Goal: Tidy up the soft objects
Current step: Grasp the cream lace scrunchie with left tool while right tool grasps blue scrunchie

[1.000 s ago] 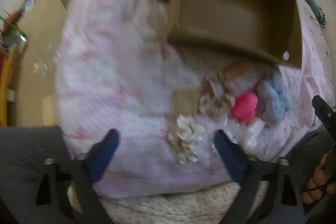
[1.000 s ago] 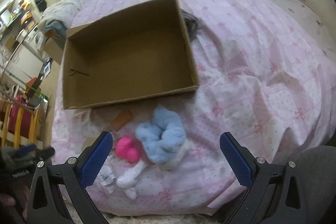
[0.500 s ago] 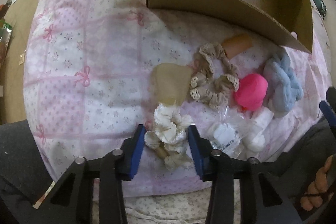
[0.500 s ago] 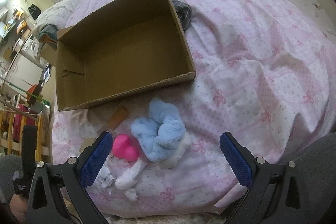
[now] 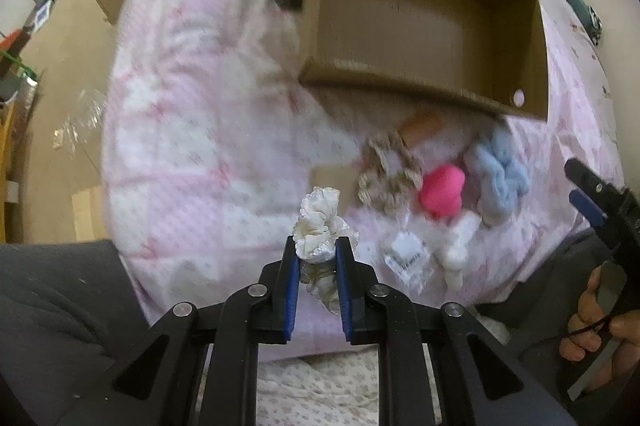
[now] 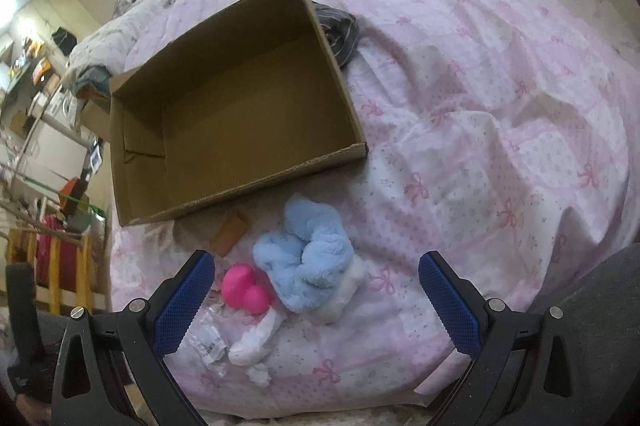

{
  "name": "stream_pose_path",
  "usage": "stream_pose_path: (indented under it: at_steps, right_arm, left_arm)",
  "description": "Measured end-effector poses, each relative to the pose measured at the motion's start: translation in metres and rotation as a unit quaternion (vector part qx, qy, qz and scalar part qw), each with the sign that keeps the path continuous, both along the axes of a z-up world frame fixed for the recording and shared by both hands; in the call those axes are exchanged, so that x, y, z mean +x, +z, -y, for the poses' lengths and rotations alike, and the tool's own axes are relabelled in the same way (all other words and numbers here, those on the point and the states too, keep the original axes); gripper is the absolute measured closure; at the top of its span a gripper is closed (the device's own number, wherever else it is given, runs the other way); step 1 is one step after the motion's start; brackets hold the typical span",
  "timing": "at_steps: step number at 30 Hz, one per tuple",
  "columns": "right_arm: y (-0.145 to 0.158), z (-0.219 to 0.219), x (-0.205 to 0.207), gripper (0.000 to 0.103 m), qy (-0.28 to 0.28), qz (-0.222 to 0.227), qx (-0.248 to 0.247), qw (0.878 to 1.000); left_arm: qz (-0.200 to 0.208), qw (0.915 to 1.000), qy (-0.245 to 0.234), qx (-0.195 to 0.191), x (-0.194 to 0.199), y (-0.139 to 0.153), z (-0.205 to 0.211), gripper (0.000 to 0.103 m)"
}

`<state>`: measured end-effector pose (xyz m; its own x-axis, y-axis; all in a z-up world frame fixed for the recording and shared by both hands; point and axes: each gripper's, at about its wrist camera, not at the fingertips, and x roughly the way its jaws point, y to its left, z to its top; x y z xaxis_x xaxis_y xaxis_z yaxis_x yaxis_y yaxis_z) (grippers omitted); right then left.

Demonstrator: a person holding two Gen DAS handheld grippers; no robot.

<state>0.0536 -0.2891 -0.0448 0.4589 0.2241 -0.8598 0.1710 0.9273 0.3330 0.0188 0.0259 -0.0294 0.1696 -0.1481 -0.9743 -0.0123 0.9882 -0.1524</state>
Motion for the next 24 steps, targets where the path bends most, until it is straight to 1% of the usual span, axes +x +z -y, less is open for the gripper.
stream_pose_path:
  at_steps: [3, 5, 6, 8, 10, 12, 13, 14, 16, 17, 18, 20, 21, 22, 23, 24]
  right_arm:
    - [-0.001, 0.003, 0.004, 0.000, -0.004, -0.008, 0.004, 1.000]
    - [-0.005, 0.004, 0.009, 0.000, -0.005, -0.021, 0.007, 1.000]
    - [-0.008, 0.004, 0.012, 0.000, -0.003, -0.033, 0.007, 0.999]
    - [-0.018, 0.002, 0.020, 0.000, 0.006, -0.058, 0.001, 0.998]
    - [-0.030, -0.006, 0.030, 0.000, 0.027, -0.084, -0.013, 0.996]
    - [-0.043, -0.017, 0.037, 0.000, 0.048, -0.106, -0.035, 0.993]
    - [-0.049, -0.025, 0.040, 0.000, 0.064, -0.114, -0.046, 0.990]
    - [-0.053, -0.031, 0.043, 0.000, 0.077, -0.115, -0.058, 0.989]
    - [-0.060, -0.046, 0.045, 0.000, 0.101, -0.115, -0.106, 0.983]
    - [-0.061, -0.051, 0.045, 0.000, 0.104, -0.110, -0.130, 0.980]
    - [-0.060, -0.055, 0.045, 0.000, 0.107, -0.101, -0.144, 0.979]
    - [-0.061, -0.063, 0.046, 0.009, 0.126, -0.096, -0.151, 0.976]
    - [-0.063, -0.066, 0.046, 0.020, 0.133, -0.096, -0.156, 0.974]
    - [-0.065, -0.069, 0.046, 0.028, 0.139, -0.098, -0.159, 0.972]
    - [-0.067, -0.069, 0.046, 0.032, 0.142, -0.102, -0.156, 0.972]
    - [-0.069, -0.070, 0.047, 0.043, 0.143, -0.108, -0.146, 0.973]
  left_arm:
    - [0.027, 0.9995, 0.010, 0.013, 0.010, 0.007, -0.009, 0.088]
    - [0.036, 0.9991, 0.015, 0.017, 0.025, 0.003, -0.011, 0.088]
    - [0.042, 0.9987, 0.017, 0.023, 0.025, 0.000, -0.013, 0.088]
    - [0.042, 0.9984, 0.021, 0.032, 0.030, -0.010, -0.014, 0.088]
    - [0.030, 0.9990, 0.029, 0.018, 0.032, -0.019, -0.014, 0.088]
    - [0.028, 0.9991, 0.032, 0.006, 0.033, -0.021, -0.013, 0.088]
    - [0.032, 0.9990, 0.030, 0.009, 0.034, -0.020, -0.013, 0.088]
    - [0.034, 0.9989, 0.029, 0.011, 0.032, -0.020, -0.011, 0.088]
    - [0.036, 0.9989, 0.026, 0.010, 0.031, -0.020, -0.010, 0.088]
    - [0.038, 0.9989, 0.026, 0.010, 0.031, -0.020, -0.010, 0.088]
    - [0.038, 0.9989, 0.026, 0.011, 0.030, -0.020, -0.010, 0.088]
    - [0.039, 0.9988, 0.027, 0.009, 0.030, -0.020, -0.009, 0.088]
    - [0.038, 0.9989, 0.028, 0.006, 0.030, -0.020, -0.010, 0.088]
    - [0.036, 0.9989, 0.030, 0.000, 0.030, -0.020, -0.010, 0.088]
    - [0.032, 0.9989, 0.032, -0.009, 0.030, -0.021, -0.011, 0.088]
    - [0.030, 0.9989, 0.034, -0.015, 0.030, -0.022, -0.012, 0.088]
